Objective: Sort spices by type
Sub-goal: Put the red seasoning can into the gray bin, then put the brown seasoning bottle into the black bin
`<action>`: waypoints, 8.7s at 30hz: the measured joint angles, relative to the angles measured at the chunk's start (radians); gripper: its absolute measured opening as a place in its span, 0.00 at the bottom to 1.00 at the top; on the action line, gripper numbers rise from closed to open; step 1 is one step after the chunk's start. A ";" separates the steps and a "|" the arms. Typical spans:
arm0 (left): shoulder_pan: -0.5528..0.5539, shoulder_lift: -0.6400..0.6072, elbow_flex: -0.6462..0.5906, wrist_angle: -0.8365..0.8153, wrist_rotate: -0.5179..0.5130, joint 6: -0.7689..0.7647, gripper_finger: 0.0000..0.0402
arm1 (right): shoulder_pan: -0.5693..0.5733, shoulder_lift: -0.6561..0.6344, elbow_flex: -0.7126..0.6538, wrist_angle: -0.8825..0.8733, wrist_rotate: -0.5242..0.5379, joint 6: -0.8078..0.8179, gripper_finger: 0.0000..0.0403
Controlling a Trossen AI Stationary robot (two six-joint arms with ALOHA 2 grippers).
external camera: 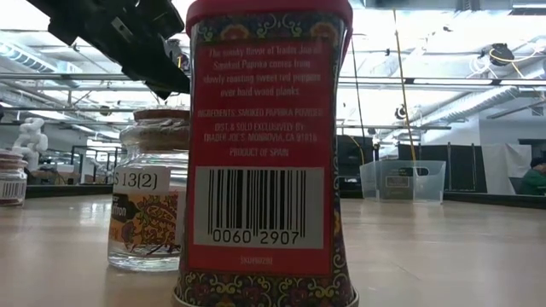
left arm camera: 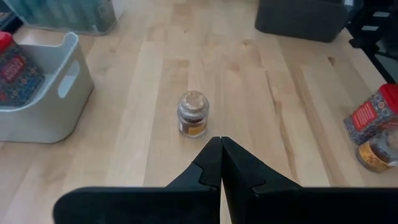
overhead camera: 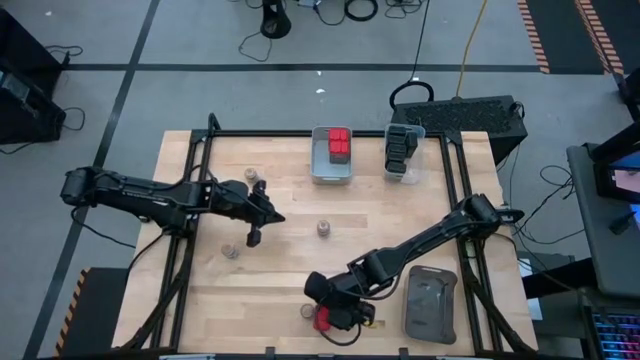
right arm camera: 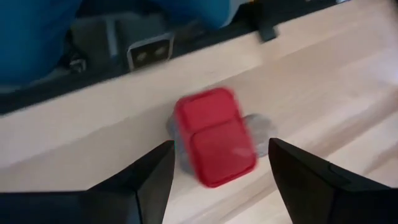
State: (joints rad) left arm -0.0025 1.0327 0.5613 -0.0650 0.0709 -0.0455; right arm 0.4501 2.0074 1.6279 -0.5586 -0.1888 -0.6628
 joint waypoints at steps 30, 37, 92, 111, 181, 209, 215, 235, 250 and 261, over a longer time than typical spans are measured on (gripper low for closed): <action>0.000 0.008 0.000 0.040 0.004 0.008 0.02 | -0.011 0.059 0.000 0.043 -0.050 -0.247 0.66; 0.000 0.008 0.000 0.037 0.004 0.012 0.02 | -0.024 0.059 0.000 0.059 -0.062 -0.244 0.66; 0.000 0.008 0.000 0.027 0.004 0.035 0.02 | -0.063 0.247 0.312 -0.274 -0.185 -0.239 0.55; 0.000 0.008 0.000 0.027 -0.052 0.035 0.02 | -0.076 0.242 0.312 -0.294 -0.172 -0.194 0.54; 0.003 0.008 0.000 -0.026 -0.106 0.059 0.02 | -0.941 -0.076 0.227 -0.492 0.054 0.136 0.54; 0.003 0.008 0.000 -0.026 -0.106 0.079 0.02 | -0.994 -0.074 -0.151 -0.048 0.052 0.183 0.54; 0.003 0.008 0.000 -0.026 -0.106 0.079 0.02 | -0.994 -0.075 -0.154 -0.041 0.052 0.189 0.54; 0.003 0.008 0.000 -0.026 -0.106 0.078 0.02 | -0.996 -0.076 -0.154 -0.079 0.052 0.225 0.54; 0.003 0.008 0.000 -0.026 -0.106 0.078 0.02 | -0.996 -0.076 -0.154 -0.090 0.054 0.232 0.68; 0.003 0.008 0.000 -0.026 -0.106 0.078 0.02 | -0.992 -0.076 -0.154 -0.091 0.061 0.207 0.69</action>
State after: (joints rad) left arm 0.0002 1.0405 0.5617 -0.0906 -0.0351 0.0326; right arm -0.5415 1.9312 1.4738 -0.6494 -0.1280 -0.4561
